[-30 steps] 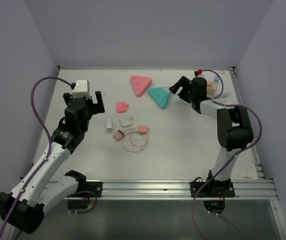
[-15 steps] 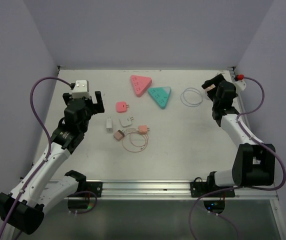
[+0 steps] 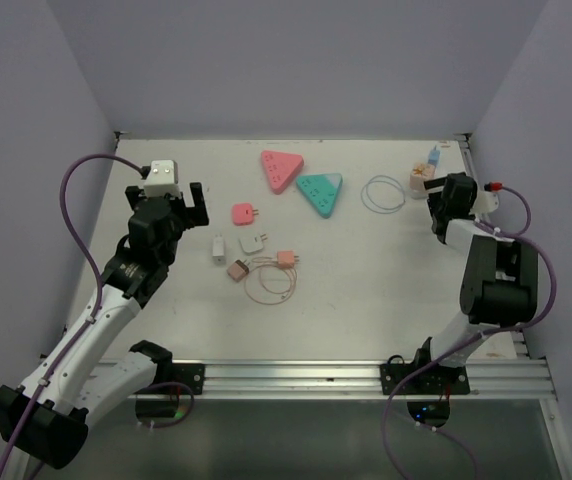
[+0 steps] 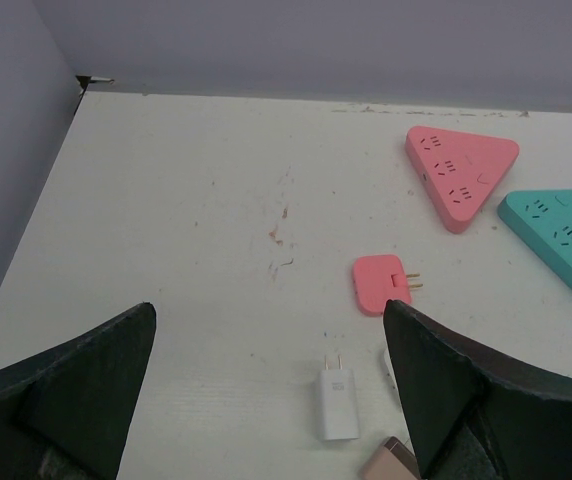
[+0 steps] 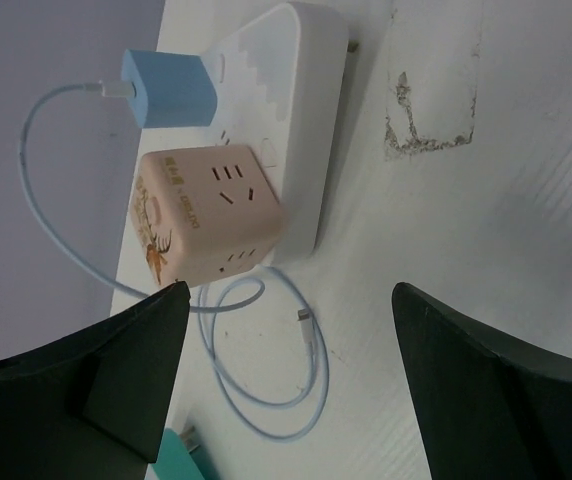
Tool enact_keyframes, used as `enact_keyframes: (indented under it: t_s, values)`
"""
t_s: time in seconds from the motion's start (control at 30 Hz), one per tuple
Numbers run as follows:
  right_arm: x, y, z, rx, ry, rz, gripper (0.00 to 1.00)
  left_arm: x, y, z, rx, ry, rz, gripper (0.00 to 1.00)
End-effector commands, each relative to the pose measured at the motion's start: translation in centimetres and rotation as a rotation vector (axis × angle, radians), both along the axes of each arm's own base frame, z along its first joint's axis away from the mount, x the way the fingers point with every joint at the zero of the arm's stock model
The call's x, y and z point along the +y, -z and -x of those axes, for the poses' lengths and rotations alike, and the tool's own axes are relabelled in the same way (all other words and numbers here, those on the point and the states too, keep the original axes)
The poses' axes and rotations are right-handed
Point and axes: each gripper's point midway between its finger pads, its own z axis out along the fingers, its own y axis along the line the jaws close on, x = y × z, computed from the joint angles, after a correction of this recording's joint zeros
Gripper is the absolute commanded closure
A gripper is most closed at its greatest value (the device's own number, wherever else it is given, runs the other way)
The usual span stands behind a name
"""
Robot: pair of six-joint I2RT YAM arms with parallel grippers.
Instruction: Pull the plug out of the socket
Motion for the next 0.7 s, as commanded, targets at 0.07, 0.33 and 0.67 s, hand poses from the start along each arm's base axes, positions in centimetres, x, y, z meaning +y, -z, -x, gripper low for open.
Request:
enact_keyframes:
  t_s: [0.07, 0.33, 0.67]
  values:
    - [-2.2, -1.7, -3.4, -0.112, 0.082, -0.05, 0.14, 0.2, -0.7, -0.4, -0.035, -0.005, -0.003, 0.0]
    - [-4.4, 0.9, -5.1, -0.143, 0.119, -0.118, 0.11, 0.1, -0.3, -0.6, -0.024, -0.002, -0.011, 0.0]
    - [-4.4, 3.3, -7.8, -0.156, 0.103, -0.164, 0.14, 0.0, 0.3, -0.9, -0.009, 0.0, -0.026, 0.0]
